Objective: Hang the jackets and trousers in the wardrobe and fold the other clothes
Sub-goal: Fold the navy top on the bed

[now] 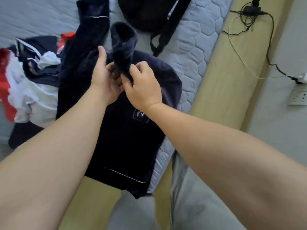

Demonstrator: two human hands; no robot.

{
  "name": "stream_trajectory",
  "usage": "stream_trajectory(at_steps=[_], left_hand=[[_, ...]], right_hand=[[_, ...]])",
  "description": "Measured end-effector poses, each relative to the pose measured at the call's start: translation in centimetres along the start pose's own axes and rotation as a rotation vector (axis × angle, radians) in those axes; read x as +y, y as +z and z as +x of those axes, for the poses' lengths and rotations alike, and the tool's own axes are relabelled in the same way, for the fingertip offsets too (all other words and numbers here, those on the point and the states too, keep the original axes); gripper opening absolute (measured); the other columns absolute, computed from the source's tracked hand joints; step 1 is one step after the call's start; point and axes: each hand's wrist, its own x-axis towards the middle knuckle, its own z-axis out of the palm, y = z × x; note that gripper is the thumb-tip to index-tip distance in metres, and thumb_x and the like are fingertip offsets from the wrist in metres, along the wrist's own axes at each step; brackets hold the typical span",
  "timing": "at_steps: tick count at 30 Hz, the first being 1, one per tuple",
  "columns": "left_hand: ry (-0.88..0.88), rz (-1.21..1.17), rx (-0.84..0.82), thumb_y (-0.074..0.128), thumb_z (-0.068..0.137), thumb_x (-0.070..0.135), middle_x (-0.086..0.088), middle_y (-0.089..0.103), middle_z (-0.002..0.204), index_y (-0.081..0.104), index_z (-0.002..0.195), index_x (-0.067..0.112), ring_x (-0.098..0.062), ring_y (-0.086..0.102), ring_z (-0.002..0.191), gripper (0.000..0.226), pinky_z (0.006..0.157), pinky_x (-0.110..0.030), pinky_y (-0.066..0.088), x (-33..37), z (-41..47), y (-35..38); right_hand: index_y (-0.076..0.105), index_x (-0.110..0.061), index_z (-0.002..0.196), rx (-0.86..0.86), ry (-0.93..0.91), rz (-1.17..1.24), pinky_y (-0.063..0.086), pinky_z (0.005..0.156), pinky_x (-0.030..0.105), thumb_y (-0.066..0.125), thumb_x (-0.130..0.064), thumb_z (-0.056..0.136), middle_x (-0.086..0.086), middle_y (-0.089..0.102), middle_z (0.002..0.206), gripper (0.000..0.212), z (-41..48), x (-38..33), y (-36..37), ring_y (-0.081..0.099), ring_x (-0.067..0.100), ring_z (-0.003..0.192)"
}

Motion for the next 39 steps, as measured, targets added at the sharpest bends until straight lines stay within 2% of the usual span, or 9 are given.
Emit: stream_trajectory(at_steps=[5, 10, 17, 20, 23, 26, 29, 34, 39], left_hand=[[-0.071, 0.079, 0.057, 0.042, 0.081, 0.087, -0.005, 0.07, 0.128, 0.065, 0.132, 0.027, -0.026, 0.068, 0.117, 0.082, 0.098, -0.043, 0.053, -0.1, -5.4, -12.0], [-0.156, 0.197, 0.343, 0.068, 0.086, 0.031, -0.003, 0.078, 0.093, 0.073, 0.095, 0.02, -0.024, 0.074, 0.095, 0.016, 0.096, -0.047, 0.056, -4.9, -7.6, -21.2], [-0.224, 0.237, 0.542, 0.051, 0.072, -0.002, -0.01, 0.07, 0.086, 0.065, 0.086, 0.023, -0.03, 0.07, 0.083, 0.032, 0.068, -0.037, 0.059, -12.3, -6.5, -28.4], [-0.246, 0.203, 0.665, 0.051, 0.085, 0.004, -0.009, 0.068, 0.104, 0.066, 0.112, 0.022, -0.03, 0.068, 0.092, 0.036, 0.08, -0.042, 0.059, -14.9, -5.4, -30.2], [-0.285, 0.178, 0.781, 0.048, 0.098, 0.045, 0.002, 0.057, 0.116, 0.052, 0.14, 0.016, -0.024, 0.056, 0.103, 0.051, 0.086, -0.039, 0.046, -16.6, -5.0, -31.4], [-0.28, 0.25, 0.754, 0.051, 0.079, 0.082, -0.001, 0.048, 0.146, 0.035, 0.153, 0.021, -0.03, 0.048, 0.13, 0.097, 0.101, -0.047, 0.041, -18.0, -4.7, -32.7], [-0.26, 0.386, 0.718, 0.073, 0.072, 0.072, -0.005, 0.041, 0.154, 0.026, 0.156, 0.02, -0.031, 0.046, 0.136, 0.109, 0.1, -0.045, 0.044, -18.9, -4.2, -33.8], [-0.258, 0.556, 0.732, 0.069, 0.093, 0.039, -0.01, 0.06, 0.132, 0.048, 0.141, 0.008, -0.031, 0.059, 0.114, 0.061, 0.08, -0.034, 0.04, -19.8, -2.9, -35.0], [0.187, 0.673, 0.84, 0.05, 0.103, 0.036, 0.006, 0.06, 0.11, 0.055, 0.131, 0.019, -0.012, 0.055, 0.099, 0.033, 0.083, -0.026, 0.041, -17.8, -2.4, -35.3]], right_hand=[[0.067, -0.012, 0.116, -0.173, -0.232, -0.198, 0.047, 0.07, 0.043, 0.06, -0.026, 0.095, 0.009, 0.057, 0.105, 0.026, -6.3, -4.8, 7.7, 0.052, 0.03, 0.087], [0.065, -0.016, 0.119, -0.458, -0.386, -0.399, 0.039, 0.071, 0.037, 0.057, -0.027, 0.096, 0.007, 0.056, 0.113, 0.027, -11.3, -5.2, 15.7, 0.053, 0.029, 0.093], [0.049, -0.02, 0.136, -0.857, -0.458, -0.573, 0.033, 0.072, 0.037, 0.055, -0.019, 0.094, 0.01, 0.048, 0.127, 0.042, -16.2, -2.2, 22.2, 0.053, 0.032, 0.101], [0.021, -0.033, 0.157, -0.997, -0.393, -0.643, 0.043, 0.084, 0.038, 0.052, -0.013, 0.093, 0.011, 0.033, 0.153, 0.073, -17.3, -0.9, 23.6, 0.05, 0.033, 0.118], [0.001, -0.042, 0.159, -1.074, -0.38, -0.676, 0.04, 0.081, 0.033, 0.05, -0.007, 0.093, 0.009, 0.014, 0.166, 0.09, -17.9, -0.5, 24.7, 0.048, 0.03, 0.124], [-0.002, -0.044, 0.159, -1.097, -0.426, -0.693, 0.04, 0.078, 0.031, 0.05, -0.004, 0.091, 0.007, 0.009, 0.168, 0.094, -17.9, -0.4, 26.0, 0.047, 0.03, 0.129], [0.004, -0.041, 0.16, -1.129, -0.429, -0.732, 0.042, 0.081, 0.034, 0.05, -0.001, 0.09, 0.005, 0.006, 0.169, 0.092, -17.7, -0.4, 27.1, 0.042, 0.031, 0.136], [0.034, -0.027, 0.153, -1.036, -0.47, -0.649, 0.046, 0.094, 0.041, 0.053, -0.005, 0.091, 0.009, 0.028, 0.16, 0.069, -17.5, 0.2, 27.3, 0.047, 0.034, 0.129], [0.048, -0.017, 0.128, -0.612, -0.217, -0.635, 0.043, 0.092, 0.046, 0.061, -0.009, 0.081, 0.01, 0.044, 0.133, 0.05, -16.5, 2.4, 26.5, 0.049, 0.033, 0.114]])
